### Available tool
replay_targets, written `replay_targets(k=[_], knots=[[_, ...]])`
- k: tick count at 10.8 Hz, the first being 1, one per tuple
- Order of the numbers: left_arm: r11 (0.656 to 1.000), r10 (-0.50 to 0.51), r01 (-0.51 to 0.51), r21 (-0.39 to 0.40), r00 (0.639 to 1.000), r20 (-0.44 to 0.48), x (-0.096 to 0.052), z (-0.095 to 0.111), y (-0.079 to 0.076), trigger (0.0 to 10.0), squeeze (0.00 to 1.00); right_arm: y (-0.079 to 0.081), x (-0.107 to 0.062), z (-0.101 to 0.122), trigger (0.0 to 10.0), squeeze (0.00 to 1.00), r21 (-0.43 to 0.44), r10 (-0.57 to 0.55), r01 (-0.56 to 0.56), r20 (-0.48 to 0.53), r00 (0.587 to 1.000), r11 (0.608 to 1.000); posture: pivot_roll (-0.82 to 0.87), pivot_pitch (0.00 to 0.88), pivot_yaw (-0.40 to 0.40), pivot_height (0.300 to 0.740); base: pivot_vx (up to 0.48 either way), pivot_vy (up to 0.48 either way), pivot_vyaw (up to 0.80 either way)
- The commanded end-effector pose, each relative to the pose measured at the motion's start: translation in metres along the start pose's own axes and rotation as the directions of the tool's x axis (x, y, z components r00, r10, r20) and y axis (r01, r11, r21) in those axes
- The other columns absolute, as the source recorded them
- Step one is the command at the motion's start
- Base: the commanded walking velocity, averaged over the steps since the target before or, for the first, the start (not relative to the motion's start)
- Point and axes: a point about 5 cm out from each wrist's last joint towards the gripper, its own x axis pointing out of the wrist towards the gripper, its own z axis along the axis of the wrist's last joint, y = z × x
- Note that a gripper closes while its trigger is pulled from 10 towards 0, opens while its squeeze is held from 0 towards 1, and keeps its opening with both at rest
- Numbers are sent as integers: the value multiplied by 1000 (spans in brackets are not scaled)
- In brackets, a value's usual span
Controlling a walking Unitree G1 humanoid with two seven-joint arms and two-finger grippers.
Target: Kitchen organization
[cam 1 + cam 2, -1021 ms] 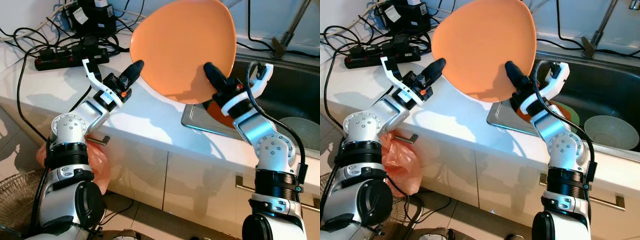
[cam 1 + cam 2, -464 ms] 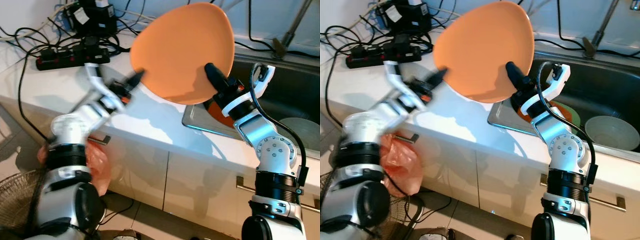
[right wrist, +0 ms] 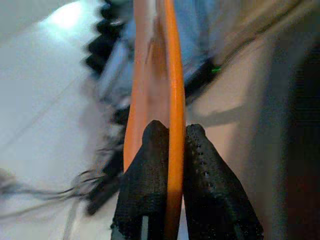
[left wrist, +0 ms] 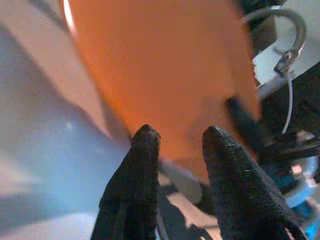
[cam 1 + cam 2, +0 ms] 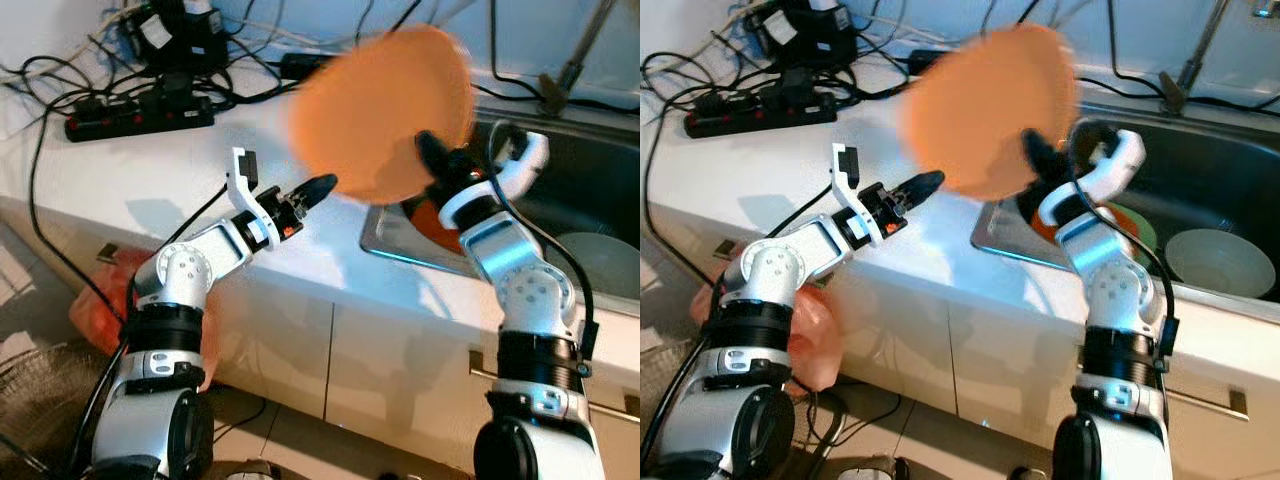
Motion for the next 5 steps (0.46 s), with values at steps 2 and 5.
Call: replay_targets(k=[2,5], knots=[[997,34,-35,65,999,25,-2,5,-2,10000,1000,-14,-1,26,0,0,-20,-113,117,146,983,993,77,62,8,740,0,0,0],[991,59,-62,121,998,27,-9,-3,-4,10000,1000,-37,-4,46,0,0,-33,-275,295,274,922,955,80,60,-6,740,0,0,0]])
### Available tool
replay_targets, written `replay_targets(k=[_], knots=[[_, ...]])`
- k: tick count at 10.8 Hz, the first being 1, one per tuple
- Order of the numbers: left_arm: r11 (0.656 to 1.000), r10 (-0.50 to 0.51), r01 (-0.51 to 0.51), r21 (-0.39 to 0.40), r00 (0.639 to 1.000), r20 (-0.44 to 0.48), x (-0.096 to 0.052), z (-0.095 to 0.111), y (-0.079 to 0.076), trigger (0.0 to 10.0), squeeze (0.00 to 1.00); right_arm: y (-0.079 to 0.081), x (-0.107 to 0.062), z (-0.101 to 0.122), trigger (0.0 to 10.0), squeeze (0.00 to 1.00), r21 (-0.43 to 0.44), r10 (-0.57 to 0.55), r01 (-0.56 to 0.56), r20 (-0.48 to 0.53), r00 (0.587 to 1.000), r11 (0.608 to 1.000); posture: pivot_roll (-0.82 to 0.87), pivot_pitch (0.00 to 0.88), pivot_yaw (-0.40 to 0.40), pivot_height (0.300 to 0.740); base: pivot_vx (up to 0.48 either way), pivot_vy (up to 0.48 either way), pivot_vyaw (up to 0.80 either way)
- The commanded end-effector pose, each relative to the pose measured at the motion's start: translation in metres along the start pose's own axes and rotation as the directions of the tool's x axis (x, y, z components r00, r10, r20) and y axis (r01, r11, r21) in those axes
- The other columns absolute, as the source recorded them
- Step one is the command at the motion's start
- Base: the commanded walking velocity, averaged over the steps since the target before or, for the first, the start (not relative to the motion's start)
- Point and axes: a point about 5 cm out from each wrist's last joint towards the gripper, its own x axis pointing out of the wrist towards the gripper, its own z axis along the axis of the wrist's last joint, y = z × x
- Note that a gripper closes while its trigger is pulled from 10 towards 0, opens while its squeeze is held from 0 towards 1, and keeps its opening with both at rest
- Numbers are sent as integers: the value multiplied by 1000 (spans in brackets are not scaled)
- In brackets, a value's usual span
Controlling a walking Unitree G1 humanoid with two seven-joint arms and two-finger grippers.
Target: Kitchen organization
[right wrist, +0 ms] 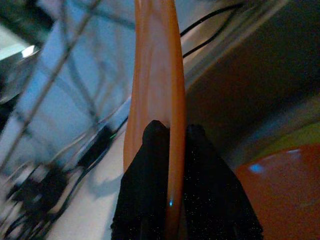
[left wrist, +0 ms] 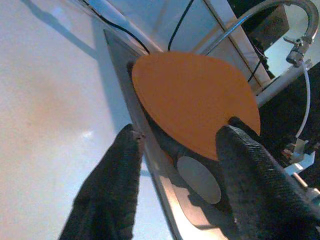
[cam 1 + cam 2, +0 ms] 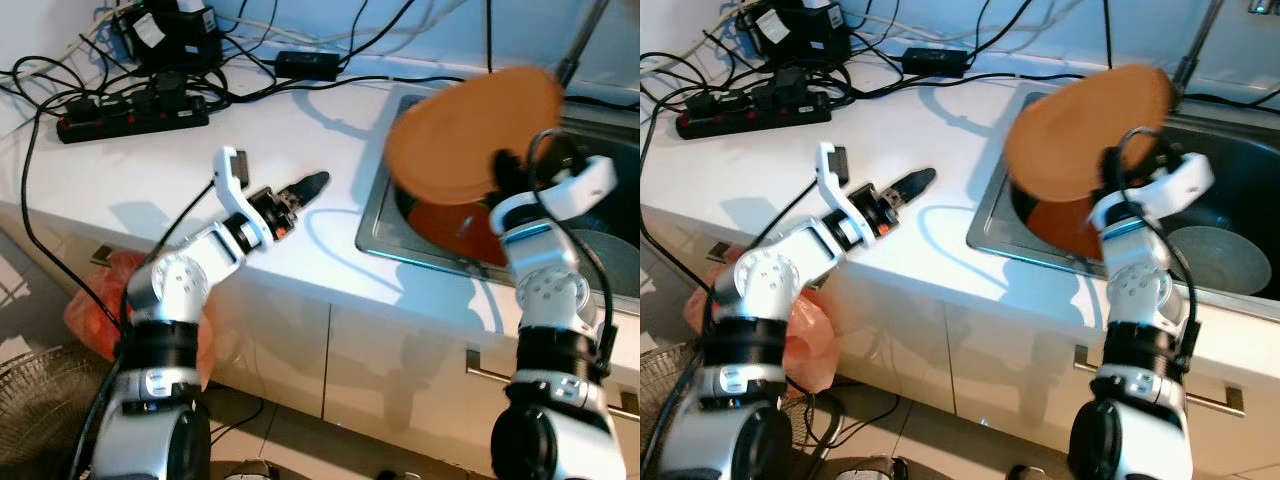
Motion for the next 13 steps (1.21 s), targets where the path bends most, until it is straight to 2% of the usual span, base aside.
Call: replay_targets(k=[1,3,5,9,12,13], knots=[[999,18,-17,36,1000,-3,-2,0,-2,10000,1000,3,4,11,0,0,-9,-15,16,58,998,1000,81,59,-9,740,0,0,0],[993,64,-61,97,998,-25,-6,-11,-3,10000,1000,-17,6,18,0,0,-97,-147,157,100,984,983,81,56,-12,740,0,0,0],[980,101,-94,176,994,-34,-7,-18,-4,10000,1000,-42,3,11,0,0,-221,-294,302,70,953,927,84,54,-17,740,0,0,0],[952,143,-123,281,988,-50,-7,-33,-11,10000,1000,-61,1,-2,0,0,-286,-394,381,11,919,879,89,49,-23,740,0,0,0],[902,234,-220,370,972,8,-10,-37,-7,10000,1000,-65,0,-13,0,0,-340,-401,365,-38,915,867,92,41,-25,740,0,0,0],[876,278,-267,401,960,32,-13,-39,-3,10000,231,-67,-1,-18,0,0,-378,-400,351,-57,915,857,93,40,-29,740,0,0,0]])
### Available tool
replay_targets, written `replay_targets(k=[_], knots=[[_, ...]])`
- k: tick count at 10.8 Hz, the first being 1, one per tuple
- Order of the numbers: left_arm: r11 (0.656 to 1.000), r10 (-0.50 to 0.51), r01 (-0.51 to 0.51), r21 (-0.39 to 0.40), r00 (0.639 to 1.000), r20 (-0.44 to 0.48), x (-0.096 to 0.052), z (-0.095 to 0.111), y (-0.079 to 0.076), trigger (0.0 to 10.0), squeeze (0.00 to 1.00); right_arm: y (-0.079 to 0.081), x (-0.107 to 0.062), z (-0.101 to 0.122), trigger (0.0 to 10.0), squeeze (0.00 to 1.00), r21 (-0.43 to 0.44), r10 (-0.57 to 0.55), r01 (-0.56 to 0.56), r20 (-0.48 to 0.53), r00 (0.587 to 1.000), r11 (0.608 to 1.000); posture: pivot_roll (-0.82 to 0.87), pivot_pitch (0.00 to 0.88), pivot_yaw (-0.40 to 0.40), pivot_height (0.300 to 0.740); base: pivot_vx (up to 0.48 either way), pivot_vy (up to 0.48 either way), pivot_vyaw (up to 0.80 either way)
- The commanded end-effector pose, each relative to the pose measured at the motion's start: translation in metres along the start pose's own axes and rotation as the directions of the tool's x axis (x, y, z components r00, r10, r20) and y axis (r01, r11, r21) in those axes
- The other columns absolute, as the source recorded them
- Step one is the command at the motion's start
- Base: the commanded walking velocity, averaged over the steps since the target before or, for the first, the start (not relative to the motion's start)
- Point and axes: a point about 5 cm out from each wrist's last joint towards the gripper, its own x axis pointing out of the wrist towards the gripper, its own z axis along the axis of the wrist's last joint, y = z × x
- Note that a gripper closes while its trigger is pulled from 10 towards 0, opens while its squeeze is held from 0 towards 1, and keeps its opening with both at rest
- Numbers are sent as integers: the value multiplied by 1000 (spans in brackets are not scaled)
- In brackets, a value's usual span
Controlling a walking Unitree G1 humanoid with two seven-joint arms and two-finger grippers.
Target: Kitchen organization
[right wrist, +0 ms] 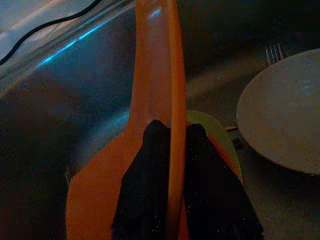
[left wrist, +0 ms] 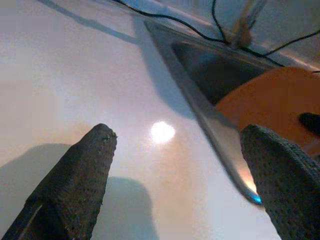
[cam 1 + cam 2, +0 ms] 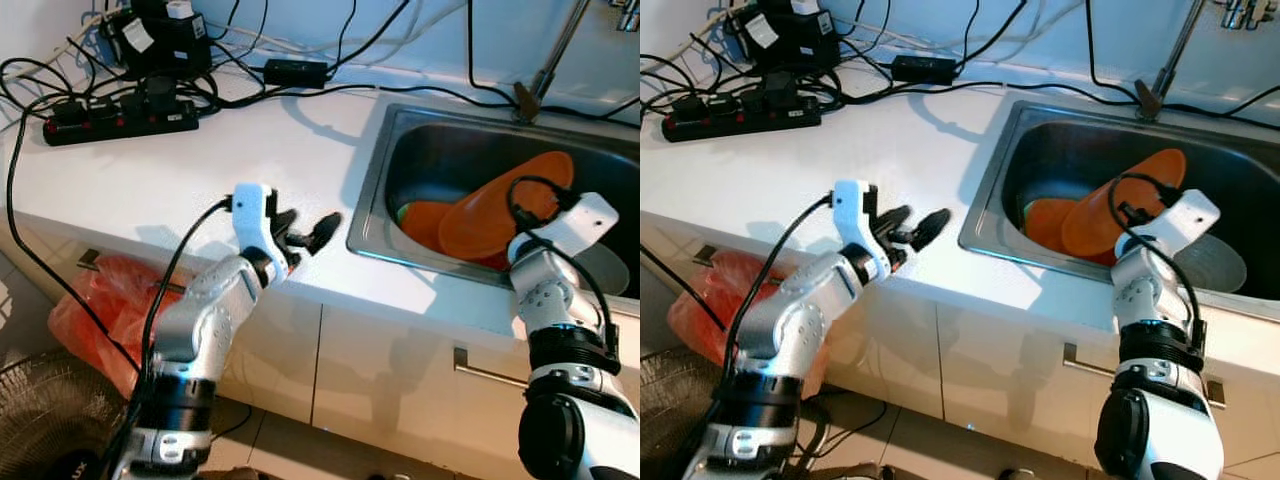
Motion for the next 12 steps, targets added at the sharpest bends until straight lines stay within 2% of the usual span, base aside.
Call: replay_targets(k=[1,2,3,5,8,12], knots=[[1000,17,-17,20,1000,-2,-1,-1,0,10000,0,-4,0,-6,5098,0,-59,-7,6,-23,1000,998,94,38,-31,740,0,0,0],[1000,17,-17,18,1000,-5,-1,-1,0,10000,0,-4,1,-4,10000,0,-83,-6,5,-16,1000,997,95,36,-33,740,0,0,0],[999,3,-2,39,1000,-10,0,-1,0,10000,0,-3,1,-2,10000,0,-115,-6,6,-3,1000,993,93,36,-34,740,0,0,0],[996,-9,9,84,1000,0,0,1,-2,10000,0,-4,2,-1,10000,0,-123,-15,14,-2,1000,992,92,34,-34,740,0,0,0],[995,-25,25,96,1000,1,1,-3,-8,10000,0,-5,3,0,10000,0,-126,-16,15,0,1000,992,89,32,-36,740,0,0,-706],[996,2,-5,86,999,35,0,2,-6,10000,0,-6,4,4,10000,0,-145,-22,23,9,1000,989,88,33,-41,740,0,0,-777]])
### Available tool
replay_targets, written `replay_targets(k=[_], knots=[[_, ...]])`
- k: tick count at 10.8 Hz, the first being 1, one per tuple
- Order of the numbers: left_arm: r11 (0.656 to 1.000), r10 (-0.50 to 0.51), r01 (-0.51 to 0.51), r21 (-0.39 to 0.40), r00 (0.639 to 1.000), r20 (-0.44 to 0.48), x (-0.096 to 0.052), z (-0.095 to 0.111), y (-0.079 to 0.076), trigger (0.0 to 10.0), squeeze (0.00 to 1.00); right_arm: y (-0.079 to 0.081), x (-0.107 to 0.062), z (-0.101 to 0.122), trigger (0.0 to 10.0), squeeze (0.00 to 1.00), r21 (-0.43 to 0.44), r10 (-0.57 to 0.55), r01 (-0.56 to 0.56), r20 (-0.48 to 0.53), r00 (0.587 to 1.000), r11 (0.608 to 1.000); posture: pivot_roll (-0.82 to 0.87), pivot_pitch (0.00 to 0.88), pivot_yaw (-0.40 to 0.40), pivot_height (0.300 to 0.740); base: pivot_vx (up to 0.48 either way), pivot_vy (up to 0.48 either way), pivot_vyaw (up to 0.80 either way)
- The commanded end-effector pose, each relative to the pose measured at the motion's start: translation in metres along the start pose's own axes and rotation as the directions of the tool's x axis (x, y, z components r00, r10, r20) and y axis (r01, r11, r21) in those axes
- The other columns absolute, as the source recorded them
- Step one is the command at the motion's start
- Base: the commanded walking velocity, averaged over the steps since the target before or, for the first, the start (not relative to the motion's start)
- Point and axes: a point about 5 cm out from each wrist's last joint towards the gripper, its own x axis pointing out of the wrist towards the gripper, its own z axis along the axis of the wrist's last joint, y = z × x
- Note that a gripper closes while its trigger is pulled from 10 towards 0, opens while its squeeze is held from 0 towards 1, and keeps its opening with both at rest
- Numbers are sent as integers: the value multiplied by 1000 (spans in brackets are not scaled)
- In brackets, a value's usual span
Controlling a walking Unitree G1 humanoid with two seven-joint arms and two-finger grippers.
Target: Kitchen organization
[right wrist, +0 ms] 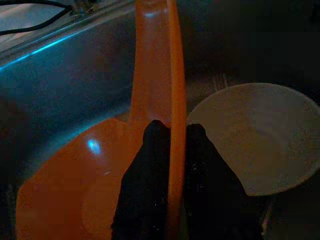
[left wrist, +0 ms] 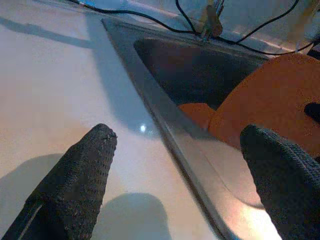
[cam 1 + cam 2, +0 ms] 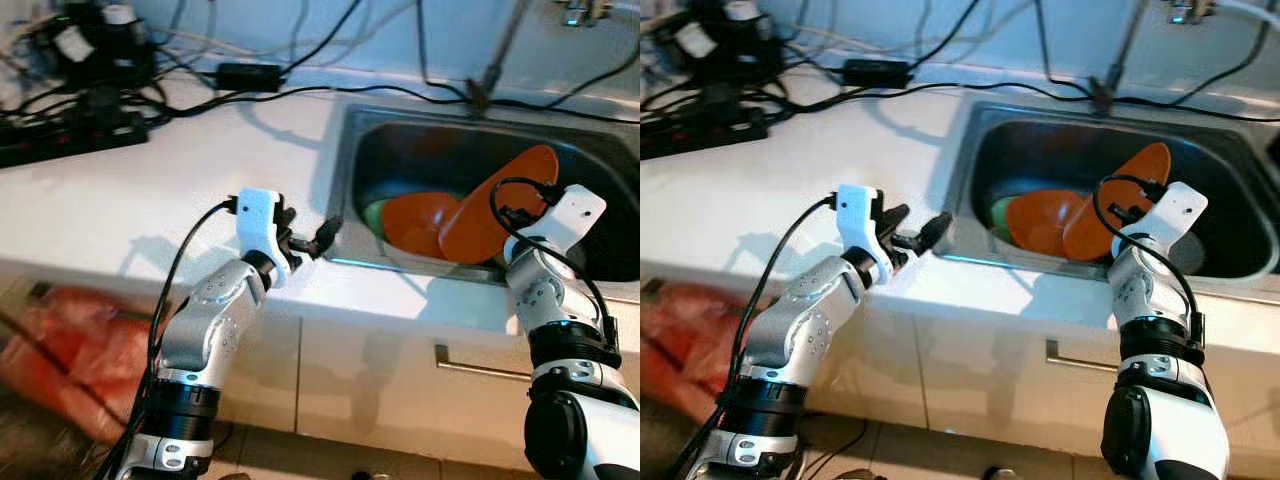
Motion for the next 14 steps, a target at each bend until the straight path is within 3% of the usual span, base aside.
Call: replay_targets(k=[1,2,3,6,8,11,14], knots=[[999,27,-28,18,999,27,0,5,2,10000,0,-8,1,4,10000,0,-24,-30,30,13,999,999,86,31,-42,740,0,0,-469],[999,40,-40,6,999,34,1,6,4,10000,0,-7,1,4,10000,133,-35,-12,12,12,1000,999,86,30,-43,740,0,0,0],[999,40,-40,0,999,34,1,6,4,10000,0,-5,2,2,10000,1000,-49,-1,1,3,1000,999,86,30,-42,740,0,0,0],[999,33,-32,-9,999,27,1,4,2,10000,0,-4,1,0,10000,1000,-102,7,-9,-13,1000,995,86,30,-44,740,0,0,0],[1000,0,0,16,1000,2,2,2,-1,10000,0,-6,2,1,10000,1000,-173,-6,5,-4,1000,985,82,28,-44,740,0,0,0],[998,-29,28,60,1000,6,1,3,-7,10000,0,-4,2,8,10000,1000,-211,0,9,42,999,978,83,23,-42,740,0,0,0],[990,25,-35,136,997,71,0,9,-2,10000,0,-4,2,16,10000,1000,-266,2,22,87,996,964,82,17,-42,740,0,0,0]])
